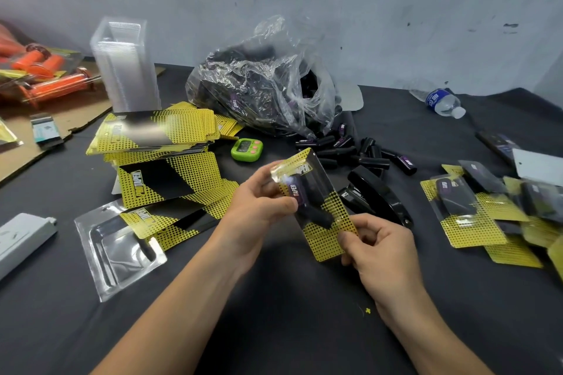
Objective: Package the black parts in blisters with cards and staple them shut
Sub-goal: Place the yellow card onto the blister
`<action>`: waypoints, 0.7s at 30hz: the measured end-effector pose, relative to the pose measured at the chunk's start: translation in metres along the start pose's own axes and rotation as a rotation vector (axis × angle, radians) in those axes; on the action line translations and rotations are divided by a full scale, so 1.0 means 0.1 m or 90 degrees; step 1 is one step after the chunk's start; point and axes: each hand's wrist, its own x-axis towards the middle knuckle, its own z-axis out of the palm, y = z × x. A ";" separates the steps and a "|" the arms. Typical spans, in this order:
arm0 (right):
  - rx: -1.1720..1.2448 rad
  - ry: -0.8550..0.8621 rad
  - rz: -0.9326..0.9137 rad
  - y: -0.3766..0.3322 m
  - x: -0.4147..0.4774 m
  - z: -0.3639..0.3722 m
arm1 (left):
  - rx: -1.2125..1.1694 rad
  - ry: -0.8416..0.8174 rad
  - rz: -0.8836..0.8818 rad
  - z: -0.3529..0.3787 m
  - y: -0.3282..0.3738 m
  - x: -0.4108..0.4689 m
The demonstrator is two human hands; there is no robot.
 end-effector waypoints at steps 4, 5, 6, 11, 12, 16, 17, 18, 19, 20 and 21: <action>-0.161 0.077 -0.087 -0.05 -0.03 -0.03 | -0.035 0.040 0.001 0.00 0.09 -0.01; -0.169 0.081 -0.092 -0.06 -0.03 -0.03 | -0.039 0.045 -0.005 0.01 0.11 -0.02; -0.169 0.081 -0.093 -0.06 -0.03 -0.03 | -0.036 0.055 -0.010 0.02 0.12 -0.03; -0.143 0.049 -0.070 -0.03 0.00 -0.06 | -0.037 0.022 0.019 0.03 0.17 -0.05; -0.142 0.040 -0.067 -0.04 0.00 -0.08 | -0.044 0.015 0.034 0.02 0.17 -0.05; -0.026 0.017 -0.006 -0.03 0.01 -0.06 | -0.037 0.060 0.093 0.01 0.18 -0.05; 0.026 0.021 0.015 -0.03 0.02 -0.05 | -0.018 0.086 0.105 0.02 0.18 -0.05; 0.074 0.029 0.035 -0.03 0.04 -0.05 | 0.003 0.109 0.115 0.03 0.17 -0.05; 0.117 0.034 0.054 -0.03 0.05 -0.05 | 0.023 0.122 0.116 0.04 0.16 -0.06; 0.158 0.032 0.069 -0.03 0.07 -0.05 | 0.040 0.121 0.106 0.05 0.15 -0.06; 0.195 0.025 0.081 -0.03 0.08 -0.05 | 0.053 0.108 0.082 0.07 0.14 -0.08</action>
